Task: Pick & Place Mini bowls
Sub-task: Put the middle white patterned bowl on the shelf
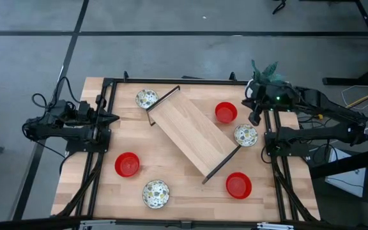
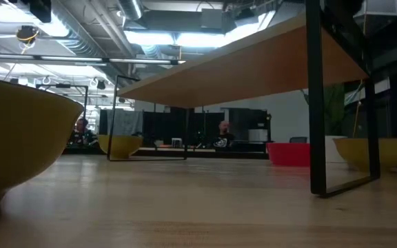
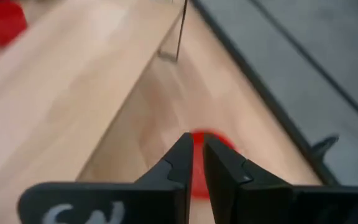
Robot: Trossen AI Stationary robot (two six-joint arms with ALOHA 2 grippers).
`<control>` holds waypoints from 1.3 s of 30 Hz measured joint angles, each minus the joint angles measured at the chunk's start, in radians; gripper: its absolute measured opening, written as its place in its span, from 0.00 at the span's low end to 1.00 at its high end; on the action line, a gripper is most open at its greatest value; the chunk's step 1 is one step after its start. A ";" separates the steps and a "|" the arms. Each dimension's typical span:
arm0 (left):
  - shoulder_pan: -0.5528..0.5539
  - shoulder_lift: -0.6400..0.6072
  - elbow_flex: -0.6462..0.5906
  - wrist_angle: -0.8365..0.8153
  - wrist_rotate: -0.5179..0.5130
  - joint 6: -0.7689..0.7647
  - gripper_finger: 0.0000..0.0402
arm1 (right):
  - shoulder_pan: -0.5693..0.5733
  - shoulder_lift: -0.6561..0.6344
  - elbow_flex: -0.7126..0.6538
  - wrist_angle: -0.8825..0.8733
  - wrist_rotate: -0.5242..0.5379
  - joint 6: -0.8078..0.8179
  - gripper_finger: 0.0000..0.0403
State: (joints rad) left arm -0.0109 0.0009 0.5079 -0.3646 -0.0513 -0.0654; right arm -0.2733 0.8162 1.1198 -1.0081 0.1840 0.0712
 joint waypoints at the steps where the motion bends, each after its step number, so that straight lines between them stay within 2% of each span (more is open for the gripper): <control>1: 0.000 0.000 0.000 0.000 0.000 0.000 0.01 | 0.000 0.000 0.000 -0.030 -0.002 0.008 0.10; 11: 0.000 0.000 0.000 0.000 0.000 0.000 0.01 | 0.000 0.001 0.000 -0.268 0.004 0.207 0.10; 15: 0.000 0.000 0.000 0.000 0.000 0.000 0.01 | 0.000 0.007 0.000 -0.325 0.001 0.214 0.10; 19: 0.000 0.000 0.000 0.000 0.000 0.000 0.01 | 0.000 0.013 -0.031 -0.336 -0.056 0.227 0.12; 25: 0.000 0.000 0.000 0.000 0.000 0.000 0.01 | 0.000 0.013 -0.133 -0.330 -0.133 0.239 0.24; 31: 0.000 0.000 0.000 0.000 0.000 0.000 0.01 | -0.008 0.013 -0.221 -0.315 -0.161 0.237 0.38; 39: 0.000 0.000 0.000 -0.001 0.000 0.000 0.01 | -0.035 0.014 -0.327 -0.257 -0.238 0.219 0.49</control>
State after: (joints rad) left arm -0.0105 0.0009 0.5079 -0.3656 -0.0513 -0.0654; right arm -0.3087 0.8300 0.7927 -1.2655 -0.0540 0.2905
